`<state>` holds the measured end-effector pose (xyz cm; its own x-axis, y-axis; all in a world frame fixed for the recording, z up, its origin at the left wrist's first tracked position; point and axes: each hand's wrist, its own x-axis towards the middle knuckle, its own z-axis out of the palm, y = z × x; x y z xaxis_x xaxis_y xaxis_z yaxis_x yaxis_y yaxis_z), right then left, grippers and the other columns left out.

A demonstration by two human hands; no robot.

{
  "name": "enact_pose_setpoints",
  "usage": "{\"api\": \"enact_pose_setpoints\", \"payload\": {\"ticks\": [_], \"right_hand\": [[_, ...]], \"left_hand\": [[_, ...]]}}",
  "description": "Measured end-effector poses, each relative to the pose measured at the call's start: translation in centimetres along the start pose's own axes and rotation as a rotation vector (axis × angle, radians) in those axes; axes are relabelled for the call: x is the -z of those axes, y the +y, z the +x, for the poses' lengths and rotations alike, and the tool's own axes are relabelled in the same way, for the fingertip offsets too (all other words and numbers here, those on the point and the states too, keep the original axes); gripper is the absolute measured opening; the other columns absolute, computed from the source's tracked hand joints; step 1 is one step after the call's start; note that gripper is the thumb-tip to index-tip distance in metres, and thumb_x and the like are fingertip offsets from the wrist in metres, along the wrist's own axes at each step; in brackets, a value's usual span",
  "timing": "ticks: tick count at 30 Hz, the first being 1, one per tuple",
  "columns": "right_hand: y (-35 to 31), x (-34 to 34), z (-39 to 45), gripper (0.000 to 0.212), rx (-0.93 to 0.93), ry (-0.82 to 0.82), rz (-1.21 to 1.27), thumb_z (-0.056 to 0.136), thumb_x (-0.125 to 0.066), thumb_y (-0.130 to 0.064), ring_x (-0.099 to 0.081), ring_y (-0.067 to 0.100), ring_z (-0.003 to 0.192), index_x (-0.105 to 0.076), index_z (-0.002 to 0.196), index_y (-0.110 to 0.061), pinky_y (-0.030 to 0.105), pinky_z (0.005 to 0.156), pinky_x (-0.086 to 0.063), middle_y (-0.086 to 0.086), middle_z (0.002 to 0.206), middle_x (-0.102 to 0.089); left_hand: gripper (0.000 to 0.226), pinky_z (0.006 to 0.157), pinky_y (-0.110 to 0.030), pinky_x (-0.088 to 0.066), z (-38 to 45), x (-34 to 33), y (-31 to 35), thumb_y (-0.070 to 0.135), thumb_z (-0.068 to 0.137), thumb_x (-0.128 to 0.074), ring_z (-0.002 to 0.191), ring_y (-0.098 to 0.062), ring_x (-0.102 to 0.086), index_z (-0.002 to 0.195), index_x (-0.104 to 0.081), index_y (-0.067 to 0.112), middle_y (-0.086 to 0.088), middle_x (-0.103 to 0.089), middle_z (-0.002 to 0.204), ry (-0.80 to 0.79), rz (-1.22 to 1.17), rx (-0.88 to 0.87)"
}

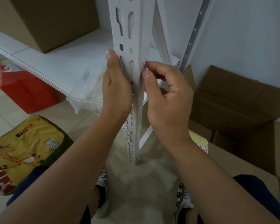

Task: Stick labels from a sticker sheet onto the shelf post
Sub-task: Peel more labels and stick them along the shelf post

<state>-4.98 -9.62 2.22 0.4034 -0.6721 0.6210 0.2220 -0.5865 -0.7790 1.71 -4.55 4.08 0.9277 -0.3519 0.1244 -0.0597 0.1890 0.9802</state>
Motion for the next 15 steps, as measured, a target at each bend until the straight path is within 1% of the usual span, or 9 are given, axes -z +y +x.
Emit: {"api": "enact_pose_setpoints", "payload": {"ticks": [3,4,7,9,12,15], "right_hand": [[-0.3,-0.4,0.0,0.014,-0.060,0.033,0.032,0.091,-0.064,-0.010,-0.061,0.001,0.088,-0.069,0.104,-0.005,0.004,0.070,-0.045,0.002,0.096,-0.068],[-0.4,-0.6,0.0,0.014,-0.079,0.044,0.048,0.091,-0.064,-0.010,-0.061,0.001,0.088,-0.070,0.104,-0.006,0.004,0.070,-0.045,0.002,0.095,-0.069],[-0.6,-0.9,0.0,0.013,-0.087,0.080,0.067,0.091,-0.064,-0.009,-0.062,0.002,0.087,-0.069,0.103,-0.005,0.004,0.069,-0.045,0.004,0.094,-0.069],[-0.7,-1.0,0.0,0.013,-0.075,0.096,0.058,0.091,-0.064,-0.008,-0.062,0.003,0.087,-0.069,0.102,-0.004,0.004,0.069,-0.045,0.005,0.094,-0.069],[-0.8,-1.2,-0.1,0.016,-0.070,0.107,0.045,0.091,-0.064,-0.009,-0.063,0.005,0.090,-0.069,0.106,-0.004,0.004,0.071,-0.046,0.005,0.097,-0.070],[-0.8,-1.3,0.0,0.015,-0.053,0.120,0.035,0.091,-0.063,-0.009,-0.063,0.006,0.089,-0.069,0.104,-0.003,0.005,0.071,-0.047,0.006,0.096,-0.070]], "left_hand": [[0.061,0.063,-0.008,-0.049,0.0,0.0,-0.1,0.042,0.107,-0.021,0.068,0.011,-0.066,0.065,-0.065,0.036,0.022,-0.070,0.064,-0.003,-0.010,-0.009],[0.062,0.063,-0.007,-0.049,-0.1,0.0,-0.1,0.042,0.107,-0.021,0.069,0.011,-0.066,0.064,-0.065,0.036,0.022,-0.070,0.065,-0.004,-0.015,-0.013],[0.054,0.068,-0.009,-0.050,0.0,-0.1,-0.3,0.042,0.107,-0.020,0.076,0.009,-0.067,0.076,-0.064,0.036,0.023,-0.071,0.070,-0.002,-0.010,-0.023],[0.051,0.068,-0.007,-0.050,0.0,-0.1,-0.3,0.042,0.107,-0.020,0.077,0.010,-0.067,0.080,-0.063,0.035,0.025,-0.071,0.070,0.002,-0.018,-0.023],[0.051,0.068,-0.007,-0.050,-0.1,-0.2,-0.2,0.040,0.108,-0.020,0.077,0.009,-0.068,0.081,-0.063,0.034,0.023,-0.071,0.070,0.001,-0.026,-0.024],[0.056,0.072,-0.012,-0.053,0.0,-0.2,-0.3,0.039,0.108,-0.021,0.078,0.005,-0.069,0.076,-0.066,0.033,0.019,-0.073,0.071,0.006,-0.040,-0.022]]}}
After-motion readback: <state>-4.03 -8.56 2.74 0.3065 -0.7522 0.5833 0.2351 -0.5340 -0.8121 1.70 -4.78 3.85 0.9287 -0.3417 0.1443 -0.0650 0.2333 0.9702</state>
